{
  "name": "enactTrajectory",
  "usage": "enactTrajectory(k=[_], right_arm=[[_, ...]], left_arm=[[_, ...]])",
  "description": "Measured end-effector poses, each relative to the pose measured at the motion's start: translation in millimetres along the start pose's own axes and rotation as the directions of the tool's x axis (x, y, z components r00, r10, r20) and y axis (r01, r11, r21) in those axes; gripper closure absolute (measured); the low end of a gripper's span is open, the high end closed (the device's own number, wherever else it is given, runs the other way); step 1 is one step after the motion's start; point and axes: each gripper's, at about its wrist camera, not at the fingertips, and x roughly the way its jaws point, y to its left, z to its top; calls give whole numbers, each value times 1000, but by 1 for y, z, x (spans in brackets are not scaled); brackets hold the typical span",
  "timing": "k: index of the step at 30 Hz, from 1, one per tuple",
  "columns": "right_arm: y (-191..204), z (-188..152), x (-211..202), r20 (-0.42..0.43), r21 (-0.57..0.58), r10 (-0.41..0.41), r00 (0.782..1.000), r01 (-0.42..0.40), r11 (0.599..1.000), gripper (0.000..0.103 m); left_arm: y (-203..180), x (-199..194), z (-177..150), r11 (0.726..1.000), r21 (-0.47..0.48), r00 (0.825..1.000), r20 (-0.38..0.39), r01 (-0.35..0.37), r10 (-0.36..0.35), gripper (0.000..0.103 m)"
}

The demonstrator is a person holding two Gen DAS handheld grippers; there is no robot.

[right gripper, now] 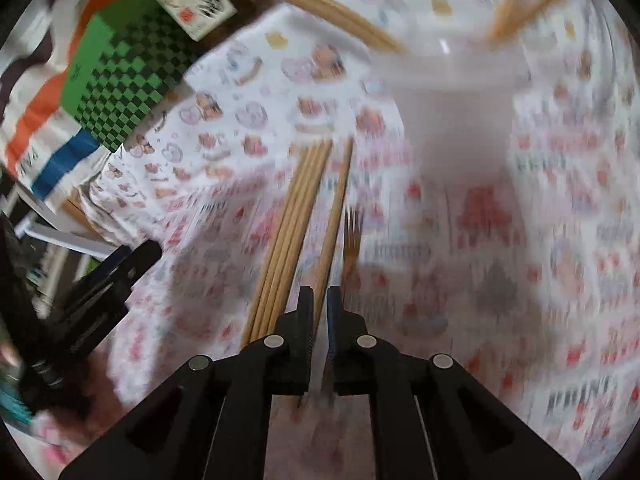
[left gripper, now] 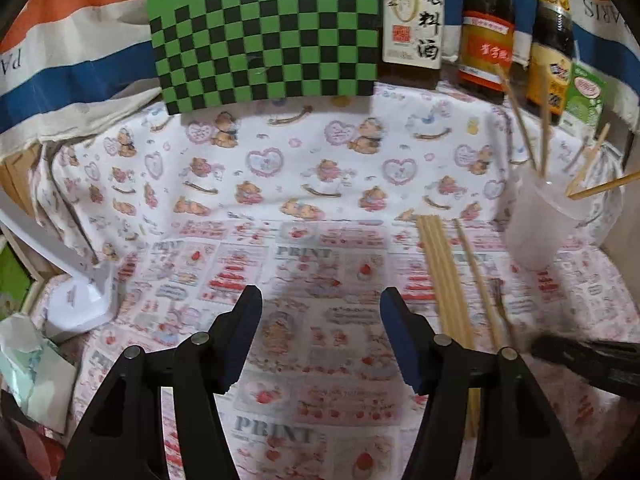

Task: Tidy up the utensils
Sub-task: 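Close the right gripper on one bamboo chopstick from the pile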

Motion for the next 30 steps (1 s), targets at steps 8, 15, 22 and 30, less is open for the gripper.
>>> enactTrajectory(k=[8, 15, 22, 30], right_arm=[[38, 0, 12, 17, -67, -179, 984, 180, 981, 96], [50, -10, 27, 17, -71, -292, 956, 292, 954, 96], [50, -20, 32, 22, -90, -329, 944, 330, 940, 96], [57, -22, 38, 44, -141, -377, 925, 380, 914, 94]], left_arm=[[15, -10, 6, 997, -68, 999, 7, 45, -45, 42], [24, -14, 10, 996, -84, 999, 38, 2, 1, 39], [34, -26, 13, 992, -122, 997, 72, -24, 33, 30], [28, -29, 13, 995, -91, 993, 103, -49, 58, 26]])
